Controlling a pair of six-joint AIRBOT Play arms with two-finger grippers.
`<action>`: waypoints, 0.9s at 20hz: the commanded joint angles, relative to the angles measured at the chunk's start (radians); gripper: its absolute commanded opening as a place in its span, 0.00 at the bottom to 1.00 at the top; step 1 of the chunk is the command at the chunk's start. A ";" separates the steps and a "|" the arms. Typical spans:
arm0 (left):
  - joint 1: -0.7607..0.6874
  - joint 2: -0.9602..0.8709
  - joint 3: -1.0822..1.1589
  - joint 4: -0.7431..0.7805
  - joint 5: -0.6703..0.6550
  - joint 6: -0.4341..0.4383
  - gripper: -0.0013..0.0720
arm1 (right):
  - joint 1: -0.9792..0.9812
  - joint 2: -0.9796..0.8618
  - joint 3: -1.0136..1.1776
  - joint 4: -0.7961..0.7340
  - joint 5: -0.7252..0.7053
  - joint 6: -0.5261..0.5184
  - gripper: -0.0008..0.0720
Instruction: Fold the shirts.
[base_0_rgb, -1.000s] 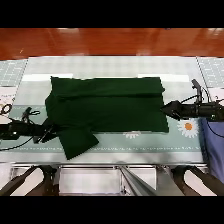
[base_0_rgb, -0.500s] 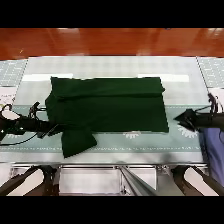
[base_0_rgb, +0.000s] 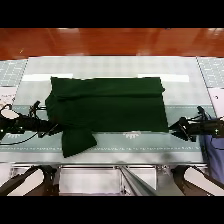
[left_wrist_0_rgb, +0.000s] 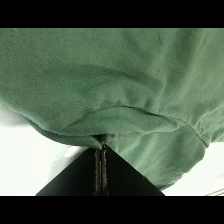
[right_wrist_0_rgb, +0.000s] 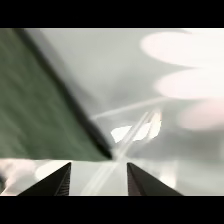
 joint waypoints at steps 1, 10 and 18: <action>0.000 0.001 0.001 0.000 0.006 0.017 0.05 | 0.093 -0.094 0.038 0.045 -0.060 -0.017 0.58; 0.016 0.001 0.098 0.037 -0.028 0.037 0.05 | 0.149 -0.109 0.220 0.077 0.006 -0.103 0.04; -0.013 -0.193 0.451 -0.016 0.015 0.034 0.05 | 0.253 -0.220 0.532 0.116 -0.079 -0.076 0.04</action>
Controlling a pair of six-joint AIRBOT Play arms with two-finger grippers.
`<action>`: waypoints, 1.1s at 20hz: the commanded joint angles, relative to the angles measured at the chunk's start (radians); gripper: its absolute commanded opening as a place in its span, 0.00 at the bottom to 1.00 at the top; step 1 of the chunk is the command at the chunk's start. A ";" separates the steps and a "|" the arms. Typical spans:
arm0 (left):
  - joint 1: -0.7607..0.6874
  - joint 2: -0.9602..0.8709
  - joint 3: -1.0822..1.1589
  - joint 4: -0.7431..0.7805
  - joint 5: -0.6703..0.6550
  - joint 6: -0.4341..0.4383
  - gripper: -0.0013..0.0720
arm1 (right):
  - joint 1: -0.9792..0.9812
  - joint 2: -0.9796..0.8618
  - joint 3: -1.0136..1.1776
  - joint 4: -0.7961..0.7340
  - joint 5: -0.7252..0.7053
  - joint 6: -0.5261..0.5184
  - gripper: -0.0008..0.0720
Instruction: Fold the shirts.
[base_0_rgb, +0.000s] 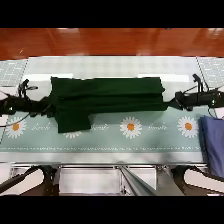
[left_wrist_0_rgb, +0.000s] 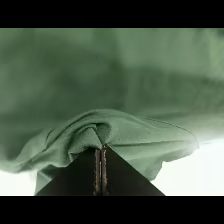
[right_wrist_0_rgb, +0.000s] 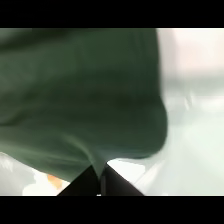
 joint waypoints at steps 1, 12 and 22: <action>-0.029 -0.146 0.188 -0.021 0.016 -0.001 0.05 | 0.047 -0.095 0.160 0.027 -0.059 0.019 0.04; -0.112 -0.638 0.795 -0.019 0.006 -0.151 0.05 | 0.073 -0.448 0.512 0.154 -0.103 0.044 0.04; -0.106 -0.724 0.920 -0.011 -0.137 -0.151 0.71 | 0.074 -0.507 0.556 0.183 -0.100 0.053 0.59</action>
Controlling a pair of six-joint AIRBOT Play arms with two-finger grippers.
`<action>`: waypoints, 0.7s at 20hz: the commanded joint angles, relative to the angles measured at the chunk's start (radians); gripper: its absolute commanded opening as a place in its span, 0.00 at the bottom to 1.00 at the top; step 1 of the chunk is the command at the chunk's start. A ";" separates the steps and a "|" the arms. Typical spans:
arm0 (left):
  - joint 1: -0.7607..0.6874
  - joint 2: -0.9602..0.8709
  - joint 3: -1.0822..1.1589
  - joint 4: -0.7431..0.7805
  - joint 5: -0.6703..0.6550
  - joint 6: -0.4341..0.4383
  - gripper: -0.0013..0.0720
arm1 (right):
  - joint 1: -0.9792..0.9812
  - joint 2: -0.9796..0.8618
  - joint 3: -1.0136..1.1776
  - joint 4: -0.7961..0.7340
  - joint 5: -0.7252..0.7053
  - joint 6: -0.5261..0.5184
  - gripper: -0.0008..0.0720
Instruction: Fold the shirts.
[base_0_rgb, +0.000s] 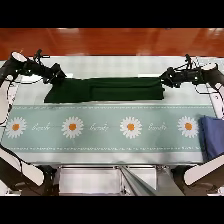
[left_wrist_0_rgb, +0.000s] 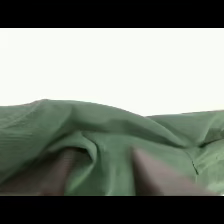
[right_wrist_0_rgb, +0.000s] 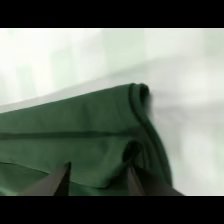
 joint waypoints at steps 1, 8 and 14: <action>0.025 0.006 0.064 0.009 -0.124 -0.005 0.71 | -0.029 0.019 0.022 0.023 0.053 0.014 0.59; 0.115 0.346 -0.069 0.216 -0.176 0.027 0.71 | -0.283 0.280 0.049 -0.137 0.283 0.030 0.59; 0.069 0.771 -0.720 0.050 0.105 0.122 0.71 | -0.318 0.362 -0.322 -0.126 -0.007 0.020 0.59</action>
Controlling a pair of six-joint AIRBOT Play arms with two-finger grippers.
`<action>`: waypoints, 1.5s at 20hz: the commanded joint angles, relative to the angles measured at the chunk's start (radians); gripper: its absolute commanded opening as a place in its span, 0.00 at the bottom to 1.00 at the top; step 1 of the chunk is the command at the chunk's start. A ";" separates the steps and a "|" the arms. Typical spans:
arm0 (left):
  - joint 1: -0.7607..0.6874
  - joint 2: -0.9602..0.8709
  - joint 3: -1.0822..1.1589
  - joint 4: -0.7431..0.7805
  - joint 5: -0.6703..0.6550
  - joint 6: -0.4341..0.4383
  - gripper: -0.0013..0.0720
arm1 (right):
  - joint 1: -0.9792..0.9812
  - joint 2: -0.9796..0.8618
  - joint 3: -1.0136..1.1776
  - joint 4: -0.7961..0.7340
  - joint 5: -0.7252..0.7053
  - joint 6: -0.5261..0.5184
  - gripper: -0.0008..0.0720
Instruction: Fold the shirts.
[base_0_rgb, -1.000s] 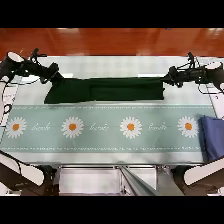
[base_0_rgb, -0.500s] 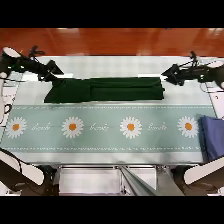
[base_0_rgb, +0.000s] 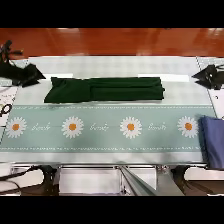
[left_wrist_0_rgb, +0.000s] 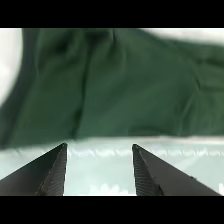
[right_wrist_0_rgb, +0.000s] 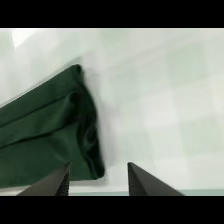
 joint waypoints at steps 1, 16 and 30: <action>-0.041 0.224 -0.333 -0.083 0.145 0.046 0.71 | 0.002 0.002 -0.191 0.098 -0.163 -0.038 0.59; -0.113 0.277 -0.428 -0.092 0.177 0.034 0.71 | 0.301 -0.373 0.059 0.269 -0.083 -0.012 0.59; -0.263 0.243 -0.420 -0.296 0.330 0.168 0.05 | 0.348 0.056 0.073 -0.137 0.044 0.033 0.04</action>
